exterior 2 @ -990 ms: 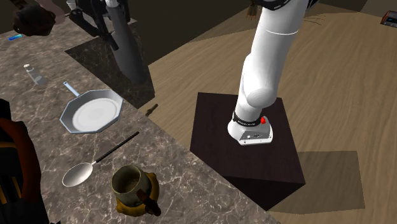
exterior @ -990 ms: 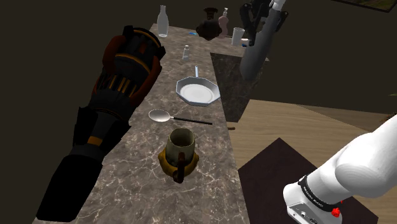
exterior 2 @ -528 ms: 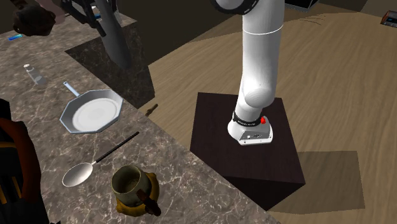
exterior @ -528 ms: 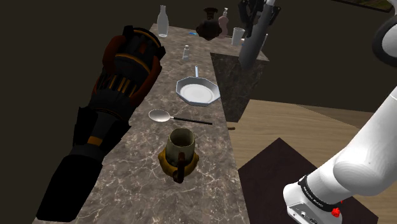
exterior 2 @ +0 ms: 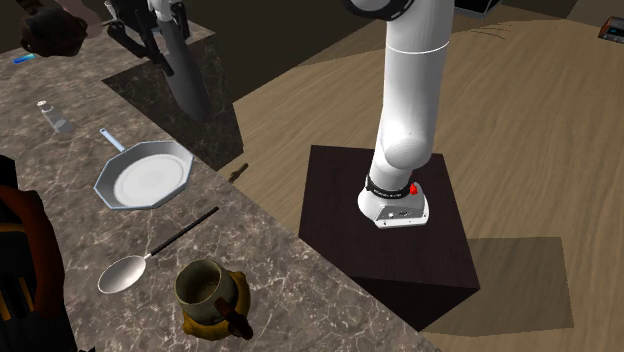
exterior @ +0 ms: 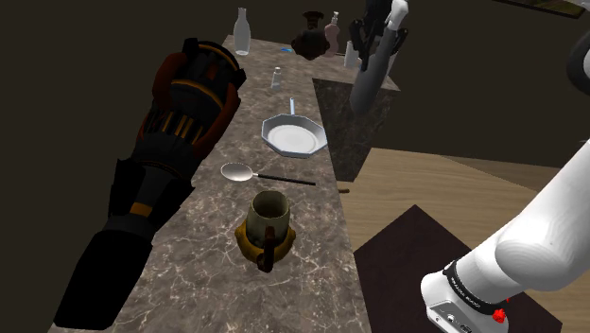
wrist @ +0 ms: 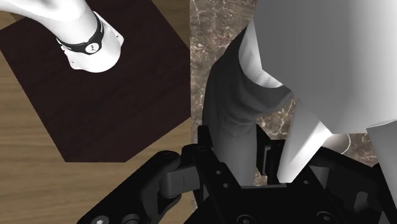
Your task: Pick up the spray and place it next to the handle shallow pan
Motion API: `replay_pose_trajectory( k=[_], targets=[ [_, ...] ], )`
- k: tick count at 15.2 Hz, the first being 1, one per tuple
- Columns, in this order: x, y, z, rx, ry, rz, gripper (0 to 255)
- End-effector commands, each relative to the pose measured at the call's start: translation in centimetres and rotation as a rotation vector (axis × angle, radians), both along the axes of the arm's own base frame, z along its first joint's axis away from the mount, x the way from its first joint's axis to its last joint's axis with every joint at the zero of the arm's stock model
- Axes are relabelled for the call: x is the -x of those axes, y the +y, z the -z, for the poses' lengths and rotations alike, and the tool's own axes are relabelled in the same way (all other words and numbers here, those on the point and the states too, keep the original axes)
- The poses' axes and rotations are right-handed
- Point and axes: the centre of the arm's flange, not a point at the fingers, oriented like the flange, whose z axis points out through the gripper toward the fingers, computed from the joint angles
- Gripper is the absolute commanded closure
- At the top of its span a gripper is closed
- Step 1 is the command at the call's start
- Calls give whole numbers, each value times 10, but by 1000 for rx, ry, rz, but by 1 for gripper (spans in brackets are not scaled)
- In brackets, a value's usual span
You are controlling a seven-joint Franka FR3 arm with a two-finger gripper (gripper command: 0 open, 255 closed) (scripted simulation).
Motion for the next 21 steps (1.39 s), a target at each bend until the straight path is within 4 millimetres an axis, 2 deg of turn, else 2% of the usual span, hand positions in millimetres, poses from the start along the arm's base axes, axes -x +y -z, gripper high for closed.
replay_pose_trajectory(
  k=[1,21],
  targets=[
    [0,1,12,0,0,0,255],
    [0,1,118,0,0,0,255]
  ],
)
